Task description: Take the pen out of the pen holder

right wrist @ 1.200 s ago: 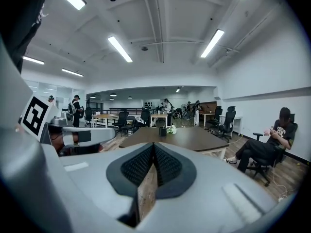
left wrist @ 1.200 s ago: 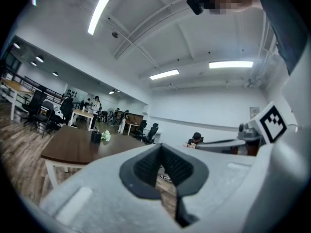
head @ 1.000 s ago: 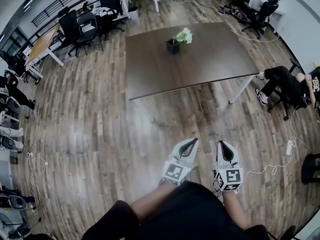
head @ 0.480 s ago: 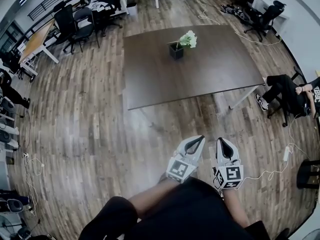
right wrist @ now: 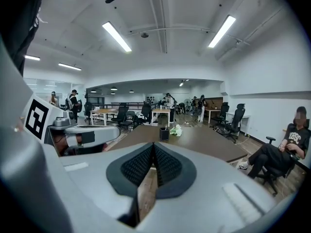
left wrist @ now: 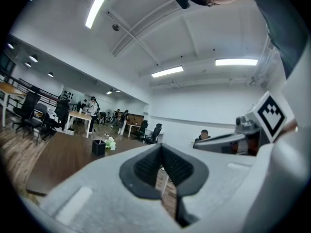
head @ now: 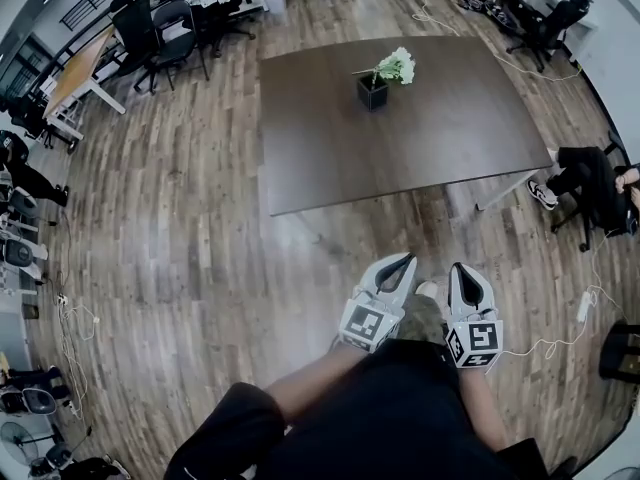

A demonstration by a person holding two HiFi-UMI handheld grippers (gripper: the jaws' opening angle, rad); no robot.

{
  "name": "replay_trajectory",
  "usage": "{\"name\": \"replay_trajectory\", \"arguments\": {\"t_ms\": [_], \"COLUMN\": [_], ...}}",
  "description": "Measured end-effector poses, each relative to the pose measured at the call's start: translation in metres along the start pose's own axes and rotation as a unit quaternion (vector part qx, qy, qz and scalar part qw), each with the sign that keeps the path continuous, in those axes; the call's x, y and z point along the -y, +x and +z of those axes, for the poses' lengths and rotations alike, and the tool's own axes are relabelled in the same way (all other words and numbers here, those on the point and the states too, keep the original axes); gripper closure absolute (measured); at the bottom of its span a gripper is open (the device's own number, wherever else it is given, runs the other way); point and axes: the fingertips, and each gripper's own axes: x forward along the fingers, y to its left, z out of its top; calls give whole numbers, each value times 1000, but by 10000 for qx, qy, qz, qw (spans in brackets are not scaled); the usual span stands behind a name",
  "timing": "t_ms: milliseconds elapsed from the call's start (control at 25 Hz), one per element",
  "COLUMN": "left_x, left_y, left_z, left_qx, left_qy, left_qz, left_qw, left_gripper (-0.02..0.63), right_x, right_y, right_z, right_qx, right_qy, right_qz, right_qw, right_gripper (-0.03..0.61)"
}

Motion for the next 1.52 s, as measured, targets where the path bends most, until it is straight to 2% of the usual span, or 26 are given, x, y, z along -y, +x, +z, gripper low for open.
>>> {"name": "replay_trajectory", "arguments": {"t_ms": [200,480,960,1280,1520], "left_x": [-20,-60,-149,-217,-270], "left_y": [15,64,239,326,374], "left_z": [-8,2,4,8,-9], "left_qx": [-58,-143,-437,-527,-642], "left_qy": [105,240,295,119,87], "left_qz": [225,550,1343,2003,2313], "left_qw": [9997,9981,9895,9783,9707], "left_gripper": [612,612,612,612,612], "right_x": [11,42,179,226,242], "right_y": [31,100,248,333,376], "right_z": [-4,22,69,85,79], "right_qx": [33,145,121,-59,-190], "right_qy": [21,89,198,200,148], "right_qz": [204,638,1313,1851,2163], "right_qw": [9998,9978,9911,9825,9760], "right_gripper": [575,575,575,575,575]}}
